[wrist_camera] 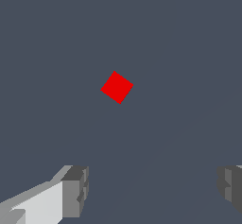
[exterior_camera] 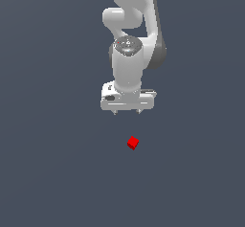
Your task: Pick up the red cube and move it to a goal position.
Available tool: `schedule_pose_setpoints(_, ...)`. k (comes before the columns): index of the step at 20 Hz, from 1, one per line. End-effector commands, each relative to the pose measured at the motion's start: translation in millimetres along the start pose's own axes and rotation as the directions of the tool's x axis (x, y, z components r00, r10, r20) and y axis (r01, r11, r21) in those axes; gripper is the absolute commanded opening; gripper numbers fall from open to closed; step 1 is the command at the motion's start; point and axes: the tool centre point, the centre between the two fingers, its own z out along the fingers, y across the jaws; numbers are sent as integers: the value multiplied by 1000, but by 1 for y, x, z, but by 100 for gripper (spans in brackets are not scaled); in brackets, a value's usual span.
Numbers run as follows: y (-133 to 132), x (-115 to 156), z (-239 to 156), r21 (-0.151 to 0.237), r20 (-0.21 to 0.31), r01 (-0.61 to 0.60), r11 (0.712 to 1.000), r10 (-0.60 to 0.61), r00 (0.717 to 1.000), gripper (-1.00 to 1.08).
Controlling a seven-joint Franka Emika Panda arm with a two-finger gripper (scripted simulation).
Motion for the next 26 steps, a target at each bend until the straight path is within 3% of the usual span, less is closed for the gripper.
schedule_pose_setpoints(1,0,0,0,0,0,0,1000,0,1000,100)
schedule_pose_setpoints(9,-3,3,9,-2,0,-37,999,37,999,100)
schedule_pose_setpoints(17,-12,15,38,-7,1,-151,988,151,989,100)
schedule_pose_setpoints(26,-23,40,93,-16,0,-362,932,362,932,100)
